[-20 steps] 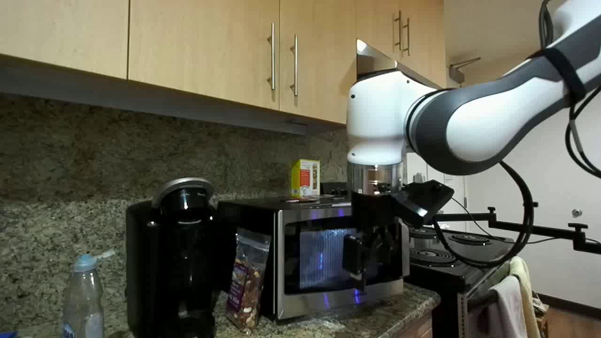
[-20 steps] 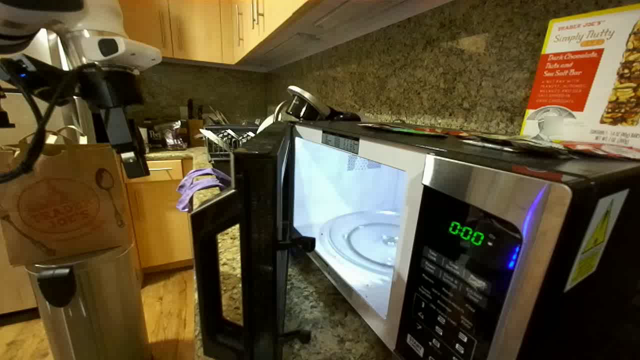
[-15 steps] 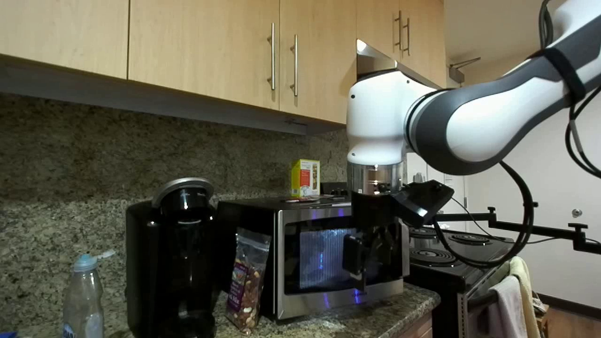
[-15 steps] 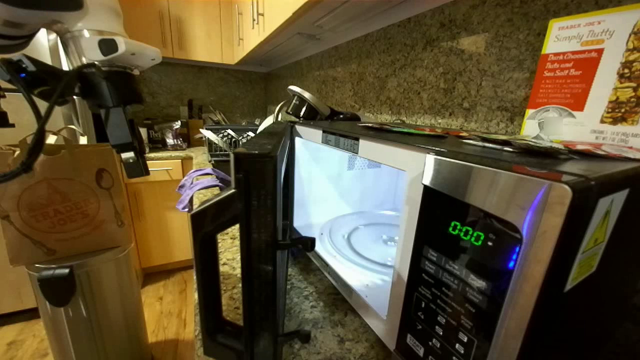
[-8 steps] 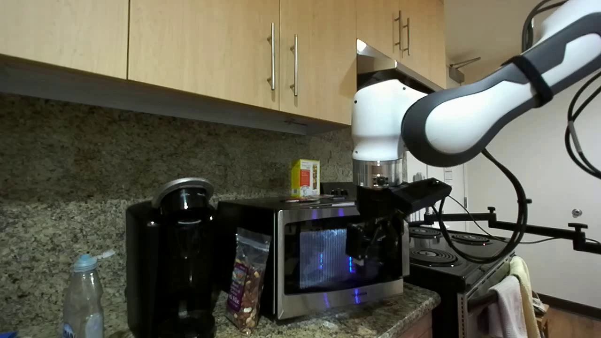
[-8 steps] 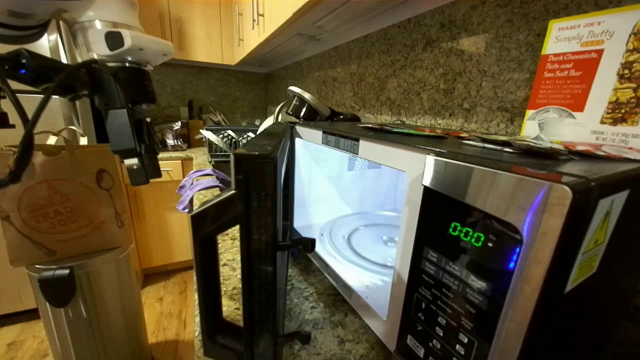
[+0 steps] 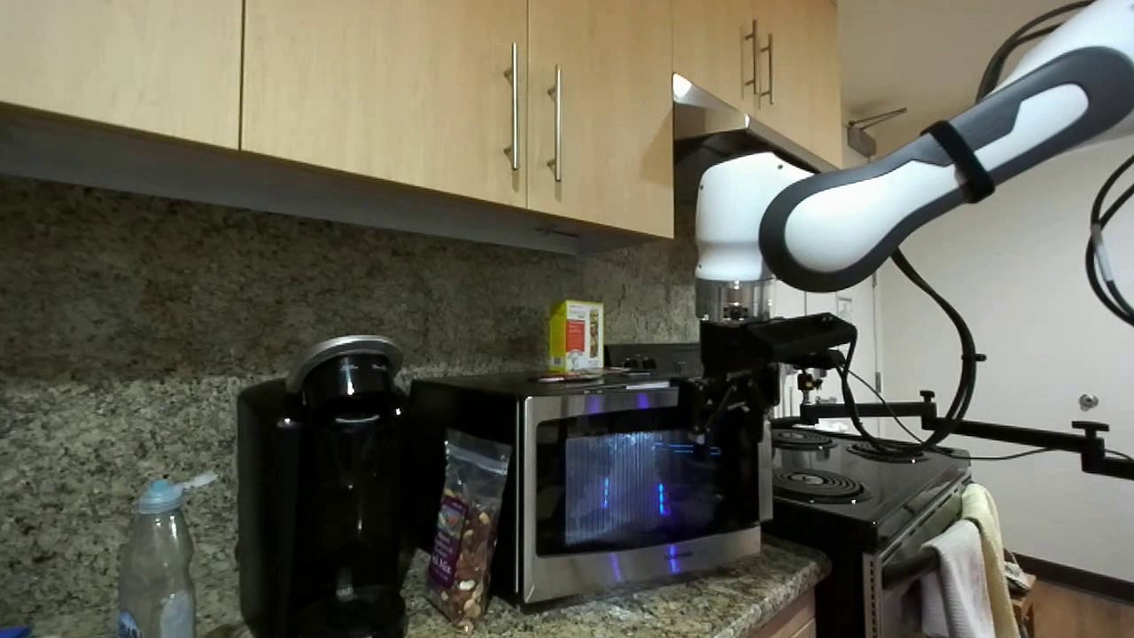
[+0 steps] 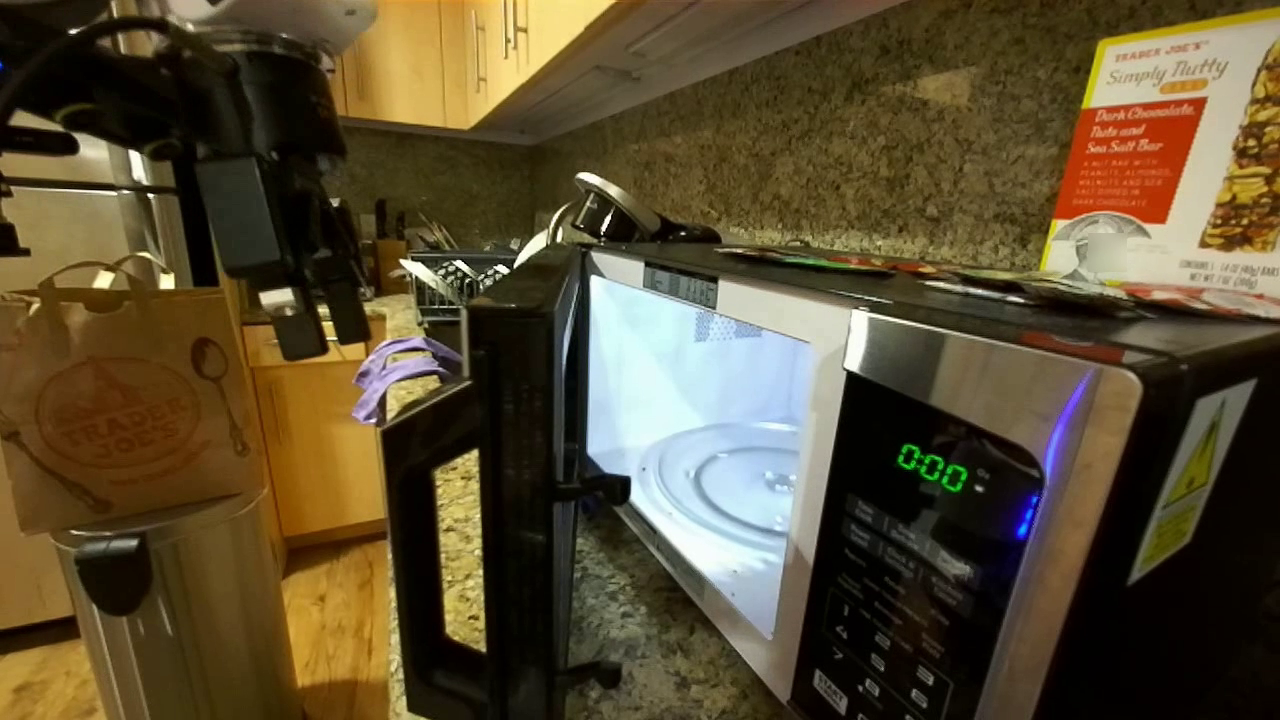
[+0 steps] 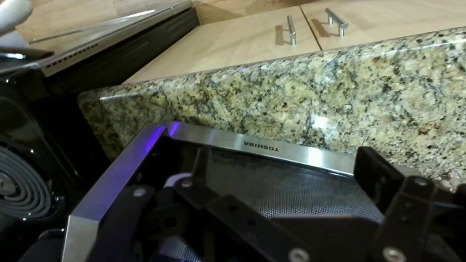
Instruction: Close the microwave door
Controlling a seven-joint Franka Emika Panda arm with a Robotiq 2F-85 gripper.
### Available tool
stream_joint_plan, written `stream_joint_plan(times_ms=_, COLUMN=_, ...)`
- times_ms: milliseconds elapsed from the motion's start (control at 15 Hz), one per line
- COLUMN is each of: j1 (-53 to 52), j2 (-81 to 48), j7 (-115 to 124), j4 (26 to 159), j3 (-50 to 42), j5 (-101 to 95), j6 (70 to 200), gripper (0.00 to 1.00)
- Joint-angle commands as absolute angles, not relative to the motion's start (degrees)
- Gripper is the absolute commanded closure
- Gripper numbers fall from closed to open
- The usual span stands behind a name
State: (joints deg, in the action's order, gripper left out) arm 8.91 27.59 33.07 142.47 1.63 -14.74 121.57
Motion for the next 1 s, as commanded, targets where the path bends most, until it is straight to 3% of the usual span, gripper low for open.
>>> stream_joint_plan(times_ms=0, j1=9.9, j2=28.69, j7=25.13, j4=142.3, j3=2.0, j5=-20.24, j6=122.39, gripper=0.0)
stream_joint_plan(times_ms=600, j1=9.62, j2=28.42, j7=24.55, j4=142.28, j3=1.86, j5=-20.27, j6=122.4, gripper=0.0)
stream_joint_plan(times_ms=933, j1=11.03, j2=25.79, j7=29.5, j4=136.31, j3=0.72, j5=-15.31, j6=102.97, gripper=0.0)
